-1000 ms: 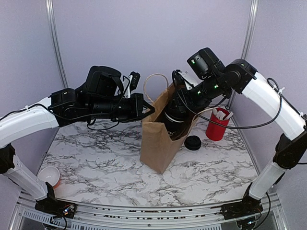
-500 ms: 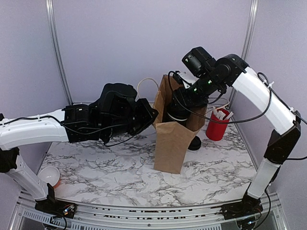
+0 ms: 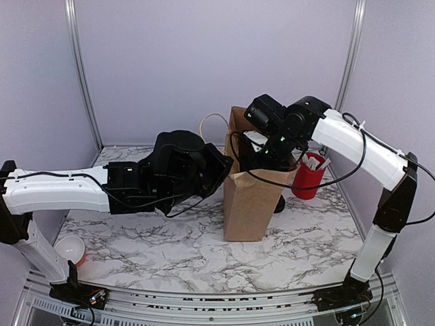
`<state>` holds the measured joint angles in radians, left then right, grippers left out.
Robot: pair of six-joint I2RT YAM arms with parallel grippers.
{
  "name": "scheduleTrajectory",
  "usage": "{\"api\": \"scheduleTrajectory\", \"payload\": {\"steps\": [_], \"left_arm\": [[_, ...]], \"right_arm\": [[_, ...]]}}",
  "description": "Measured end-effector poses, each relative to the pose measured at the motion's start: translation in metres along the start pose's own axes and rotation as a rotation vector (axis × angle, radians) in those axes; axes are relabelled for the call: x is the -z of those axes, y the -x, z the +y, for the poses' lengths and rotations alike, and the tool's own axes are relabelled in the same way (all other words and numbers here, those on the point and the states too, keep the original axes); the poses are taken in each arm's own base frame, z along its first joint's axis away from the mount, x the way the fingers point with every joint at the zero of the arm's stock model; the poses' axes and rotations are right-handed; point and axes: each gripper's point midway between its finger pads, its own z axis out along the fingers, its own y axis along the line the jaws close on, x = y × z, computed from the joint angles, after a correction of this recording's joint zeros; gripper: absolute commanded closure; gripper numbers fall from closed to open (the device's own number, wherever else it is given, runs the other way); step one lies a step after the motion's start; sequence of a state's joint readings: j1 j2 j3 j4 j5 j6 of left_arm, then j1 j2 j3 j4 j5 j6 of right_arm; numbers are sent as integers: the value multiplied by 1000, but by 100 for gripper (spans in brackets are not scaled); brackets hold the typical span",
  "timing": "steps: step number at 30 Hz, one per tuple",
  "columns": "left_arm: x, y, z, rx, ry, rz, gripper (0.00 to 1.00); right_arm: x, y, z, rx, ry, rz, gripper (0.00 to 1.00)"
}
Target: Pack the takeout coffee
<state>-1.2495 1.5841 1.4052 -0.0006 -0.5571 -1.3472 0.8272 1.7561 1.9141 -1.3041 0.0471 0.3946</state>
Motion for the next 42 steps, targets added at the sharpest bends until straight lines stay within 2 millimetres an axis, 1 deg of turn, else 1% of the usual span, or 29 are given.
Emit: {"api": "scheduleTrajectory", "payload": {"steps": [4,6,7,8,10,11,14,15,18,22,25,28,30,33,35,38,42], "left_arm": [[-3,-7,11,25,-2,8,100],[-4,-9,15,25,-3,12,91],[-4,-10,17,23,-3,14,89],[-4,-12,18,21,-7,19,85],[-4,-14,19,9,-14,23,76],[-2,-14,21,1,-16,26,75],[7,-12,23,-28,-30,34,77],[10,-11,24,-40,-34,37,79],[18,-10,25,-71,-50,54,79],[21,-14,28,-129,-56,78,77],[24,-13,27,-186,-64,82,73],[33,-5,18,-246,-92,72,69],[41,3,10,-282,-109,54,68],[53,17,3,-332,-118,17,65],[61,26,0,-359,-125,-6,60],[72,40,4,-421,-116,-36,54],[74,53,14,-492,-76,-53,50]], "right_arm": [[-11,-4,-2,0,-10,20,40],[-16,-4,-2,1,-13,21,40],[-20,-5,-2,2,-17,24,40],[-24,-6,-3,2,-20,28,40],[-34,-13,-5,4,-30,49,40],[-40,-18,-7,5,-36,66,40],[-54,-29,-10,8,-46,102,40],[-57,-31,-10,8,-47,107,40],[-60,-30,-9,11,-40,104,40],[-63,-28,-7,15,-32,99,40],[-69,-33,-8,23,-33,111,39],[-82,-42,-11,29,-37,124,39],[-90,-49,-13,30,-35,128,40],[-89,-51,-14,30,-23,101,40],[-89,-53,-14,29,-16,86,40],[-91,-52,-14,32,-8,70,40],[-93,-51,-13,39,-3,55,40]]}}
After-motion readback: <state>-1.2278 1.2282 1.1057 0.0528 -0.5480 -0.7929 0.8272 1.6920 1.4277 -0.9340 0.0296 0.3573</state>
